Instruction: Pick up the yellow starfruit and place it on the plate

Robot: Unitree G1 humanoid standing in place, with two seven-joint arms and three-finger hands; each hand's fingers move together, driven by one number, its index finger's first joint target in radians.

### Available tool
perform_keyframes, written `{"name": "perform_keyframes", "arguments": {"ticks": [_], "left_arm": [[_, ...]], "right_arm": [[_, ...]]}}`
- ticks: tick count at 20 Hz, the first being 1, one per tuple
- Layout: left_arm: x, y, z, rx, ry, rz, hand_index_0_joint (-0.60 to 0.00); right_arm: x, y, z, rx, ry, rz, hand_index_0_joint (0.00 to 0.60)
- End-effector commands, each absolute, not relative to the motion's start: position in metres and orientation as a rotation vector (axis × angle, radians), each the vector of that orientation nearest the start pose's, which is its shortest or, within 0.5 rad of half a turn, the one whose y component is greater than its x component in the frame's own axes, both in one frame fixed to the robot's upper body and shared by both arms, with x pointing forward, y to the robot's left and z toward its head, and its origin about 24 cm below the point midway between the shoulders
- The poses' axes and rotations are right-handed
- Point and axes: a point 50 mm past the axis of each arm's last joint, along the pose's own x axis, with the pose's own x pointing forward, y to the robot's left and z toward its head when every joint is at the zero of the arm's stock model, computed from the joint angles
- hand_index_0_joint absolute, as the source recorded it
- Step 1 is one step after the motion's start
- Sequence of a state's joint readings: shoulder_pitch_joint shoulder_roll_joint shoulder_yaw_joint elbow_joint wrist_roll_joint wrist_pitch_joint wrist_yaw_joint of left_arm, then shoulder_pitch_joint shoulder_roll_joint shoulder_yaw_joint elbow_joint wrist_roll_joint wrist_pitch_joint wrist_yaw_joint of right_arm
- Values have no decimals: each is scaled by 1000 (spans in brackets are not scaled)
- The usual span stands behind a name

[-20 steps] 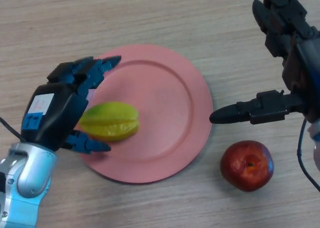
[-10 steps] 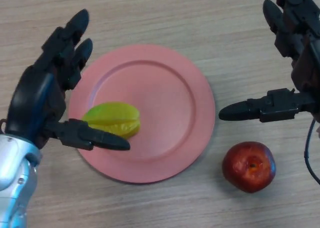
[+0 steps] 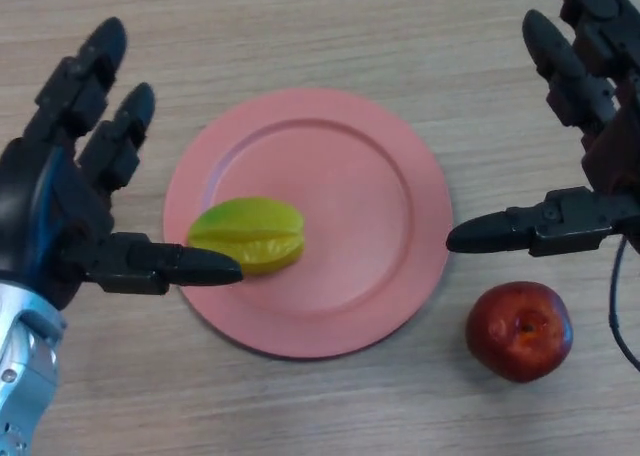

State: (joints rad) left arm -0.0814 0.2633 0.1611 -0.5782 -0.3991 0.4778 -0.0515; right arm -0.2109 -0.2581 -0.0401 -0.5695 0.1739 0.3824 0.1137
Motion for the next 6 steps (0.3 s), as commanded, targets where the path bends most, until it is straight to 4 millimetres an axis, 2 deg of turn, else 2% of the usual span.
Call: {"name": "perform_keyframes", "arguments": {"ticks": [1,6], "left_arm": [[230,192,197,29,-465,-83,0],[227,188,196,81,-472,-83,0]], "right_arm": [[242,-162,224,-154,-599,196,0],[243,-162,220,-162,-572,188,0]]}}
